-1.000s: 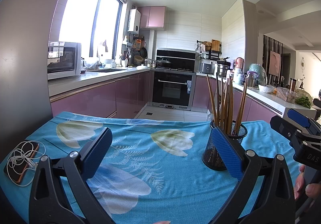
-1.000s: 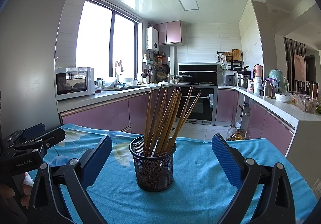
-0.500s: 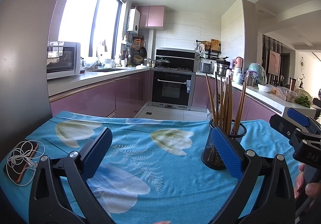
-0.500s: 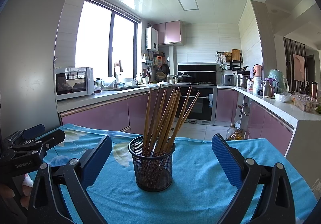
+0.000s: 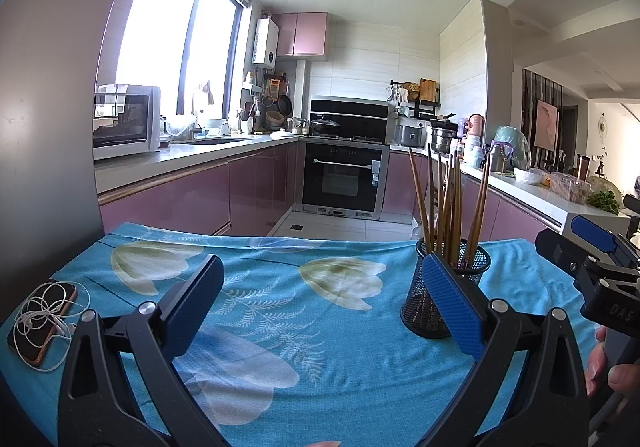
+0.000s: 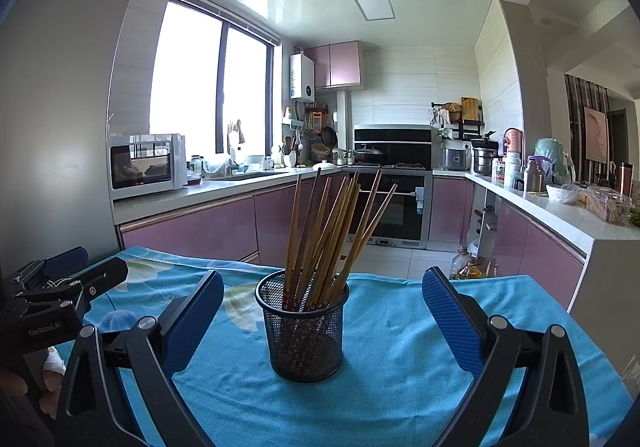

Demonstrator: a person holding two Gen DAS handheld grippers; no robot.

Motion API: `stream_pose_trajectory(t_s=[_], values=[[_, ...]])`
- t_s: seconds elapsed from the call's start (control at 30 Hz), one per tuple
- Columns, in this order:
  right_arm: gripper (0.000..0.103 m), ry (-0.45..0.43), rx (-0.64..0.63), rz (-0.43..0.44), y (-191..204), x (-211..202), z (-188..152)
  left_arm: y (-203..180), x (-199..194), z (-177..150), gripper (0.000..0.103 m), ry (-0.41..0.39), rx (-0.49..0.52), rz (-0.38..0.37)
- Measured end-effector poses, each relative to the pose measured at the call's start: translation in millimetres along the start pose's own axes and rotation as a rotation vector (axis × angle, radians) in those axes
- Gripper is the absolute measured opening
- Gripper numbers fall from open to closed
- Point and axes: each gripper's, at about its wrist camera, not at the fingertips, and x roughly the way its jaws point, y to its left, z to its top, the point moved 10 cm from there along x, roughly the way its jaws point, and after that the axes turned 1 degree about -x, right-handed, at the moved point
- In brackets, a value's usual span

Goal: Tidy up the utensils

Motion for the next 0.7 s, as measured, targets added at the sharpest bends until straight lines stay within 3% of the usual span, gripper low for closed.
stream_pose_trajectory(t_s=[0.53,0.7], values=[[0.096,0.009,0.003,0.004,2.1,-0.2,-1.5,2.7,-3.7,4.1,0.097,-0.008,0.002,0.005],[0.096,0.025,0.008,-0.005,-5.5,1.3,-4.7,4.5,0.8,-0.2,0.097,0.024,-0.008,0.000]])
